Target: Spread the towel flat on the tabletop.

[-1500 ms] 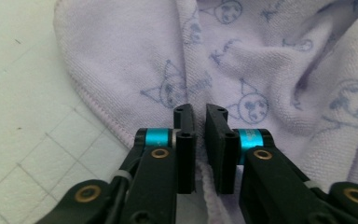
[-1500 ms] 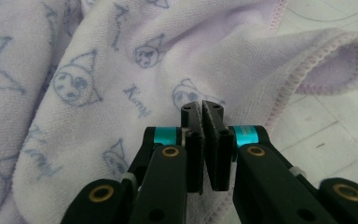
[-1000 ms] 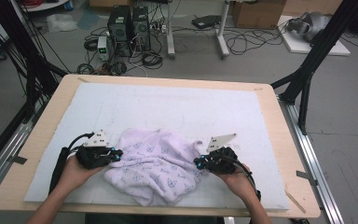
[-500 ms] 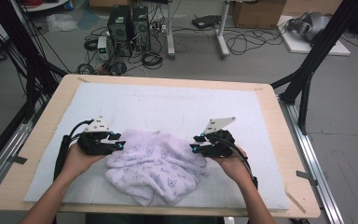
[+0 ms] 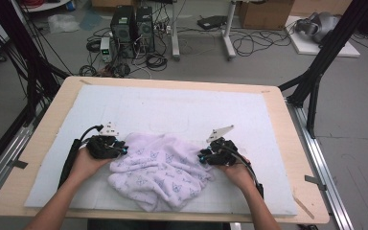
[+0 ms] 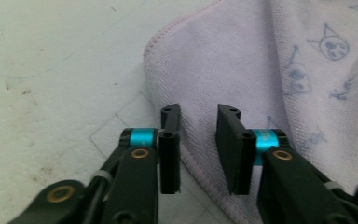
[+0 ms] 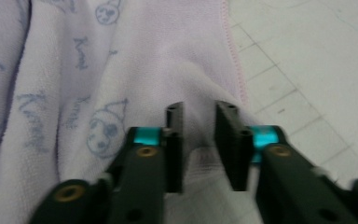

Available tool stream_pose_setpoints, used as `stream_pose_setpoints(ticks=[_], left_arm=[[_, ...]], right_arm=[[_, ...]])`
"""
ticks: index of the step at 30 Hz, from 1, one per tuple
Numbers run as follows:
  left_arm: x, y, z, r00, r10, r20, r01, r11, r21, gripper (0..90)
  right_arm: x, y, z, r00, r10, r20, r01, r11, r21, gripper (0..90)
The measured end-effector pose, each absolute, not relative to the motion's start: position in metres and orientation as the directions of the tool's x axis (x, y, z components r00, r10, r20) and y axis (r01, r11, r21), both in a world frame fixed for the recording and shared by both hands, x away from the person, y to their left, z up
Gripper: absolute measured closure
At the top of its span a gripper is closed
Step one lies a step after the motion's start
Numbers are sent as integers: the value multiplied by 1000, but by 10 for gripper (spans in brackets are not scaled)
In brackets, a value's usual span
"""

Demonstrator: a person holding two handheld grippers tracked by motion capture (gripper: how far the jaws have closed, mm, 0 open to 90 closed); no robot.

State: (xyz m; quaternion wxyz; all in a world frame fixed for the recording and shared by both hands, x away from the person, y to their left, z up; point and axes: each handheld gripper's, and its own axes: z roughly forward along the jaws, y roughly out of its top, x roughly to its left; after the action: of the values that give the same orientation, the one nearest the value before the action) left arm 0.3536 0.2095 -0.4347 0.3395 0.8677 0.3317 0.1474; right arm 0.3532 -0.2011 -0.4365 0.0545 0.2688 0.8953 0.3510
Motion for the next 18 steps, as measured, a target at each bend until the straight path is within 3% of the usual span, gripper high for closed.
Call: stream_pose_setpoints(ticks=[3,10,18], left_arm=[[353,206,-434,734,677,55,469,-565,679,836],[361,210,-427,691,719,72,485,-536,691,865],[416,215,-350,575,808,128,424,-428,798,867]], right_arm=[[354,-205,-437,-852,512,114,449,599,663,879],[362,-214,-423,-845,526,94,432,569,700,889],[419,-225,-359,-791,611,-6,402,528,748,893]])
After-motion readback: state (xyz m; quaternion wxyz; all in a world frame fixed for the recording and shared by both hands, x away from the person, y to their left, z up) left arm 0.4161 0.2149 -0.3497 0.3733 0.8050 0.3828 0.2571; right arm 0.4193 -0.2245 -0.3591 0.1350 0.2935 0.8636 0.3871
